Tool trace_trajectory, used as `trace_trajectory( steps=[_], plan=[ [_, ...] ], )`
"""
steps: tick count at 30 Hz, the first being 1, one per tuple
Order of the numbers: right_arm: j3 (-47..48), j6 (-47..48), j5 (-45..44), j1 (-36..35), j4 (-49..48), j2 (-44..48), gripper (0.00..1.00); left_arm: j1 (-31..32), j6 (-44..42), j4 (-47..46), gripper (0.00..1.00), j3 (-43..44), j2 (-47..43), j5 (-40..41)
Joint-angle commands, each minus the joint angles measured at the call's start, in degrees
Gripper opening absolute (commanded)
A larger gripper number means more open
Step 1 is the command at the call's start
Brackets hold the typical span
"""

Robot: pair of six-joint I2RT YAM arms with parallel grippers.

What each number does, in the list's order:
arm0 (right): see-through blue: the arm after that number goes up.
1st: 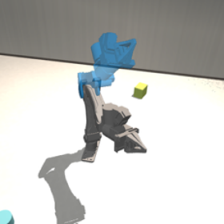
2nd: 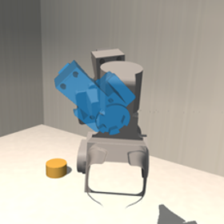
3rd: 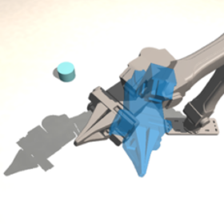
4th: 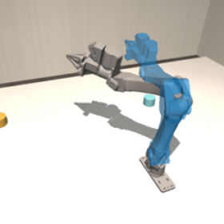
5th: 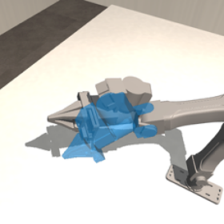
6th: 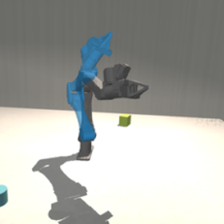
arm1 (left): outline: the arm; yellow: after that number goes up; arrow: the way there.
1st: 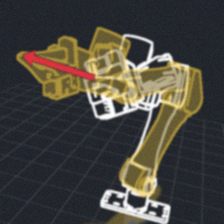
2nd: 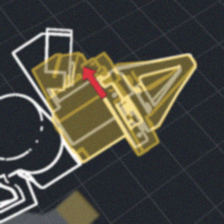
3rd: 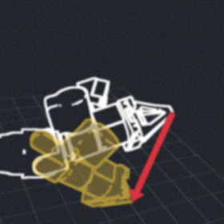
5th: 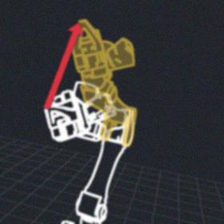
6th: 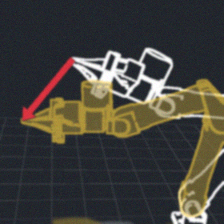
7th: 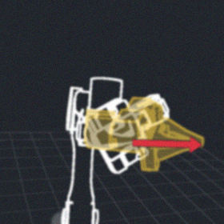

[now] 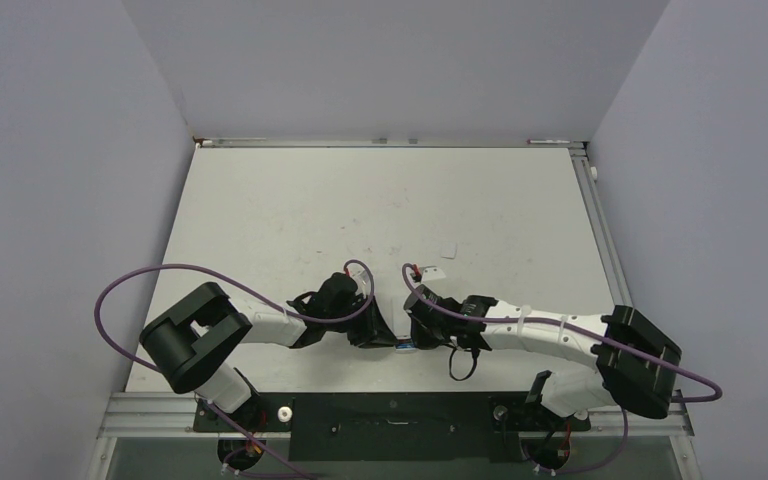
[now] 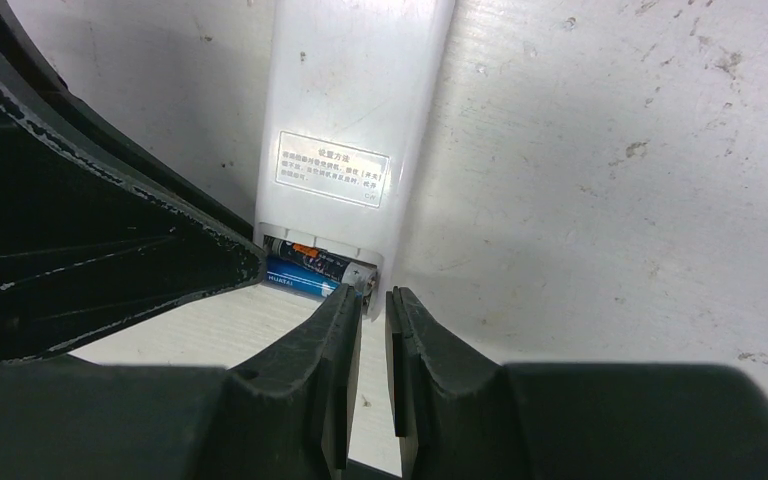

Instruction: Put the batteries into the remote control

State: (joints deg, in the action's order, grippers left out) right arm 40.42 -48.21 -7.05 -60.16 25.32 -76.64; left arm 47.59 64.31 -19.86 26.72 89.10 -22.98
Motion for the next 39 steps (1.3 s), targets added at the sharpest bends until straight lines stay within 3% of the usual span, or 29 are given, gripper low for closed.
trace_trajectory(
  steps=[1,15,39],
  plan=[
    [2.54,-0.29,-0.80,-0.31,-1.94,-1.07,0.17,0.34,-0.31,-0.69,0.17,1.65,0.88,-0.71],
    [2.90,-0.05,0.19,-0.30,-2.80,-2.12,0.09,0.32,-0.40,-0.70,0.16,1.53,1.26,-0.90],
    [3.88,0.49,0.16,-2.02,-1.93,-7.82,0.09,0.31,-0.24,-0.89,0.16,0.92,0.72,-0.83]
  ],
)
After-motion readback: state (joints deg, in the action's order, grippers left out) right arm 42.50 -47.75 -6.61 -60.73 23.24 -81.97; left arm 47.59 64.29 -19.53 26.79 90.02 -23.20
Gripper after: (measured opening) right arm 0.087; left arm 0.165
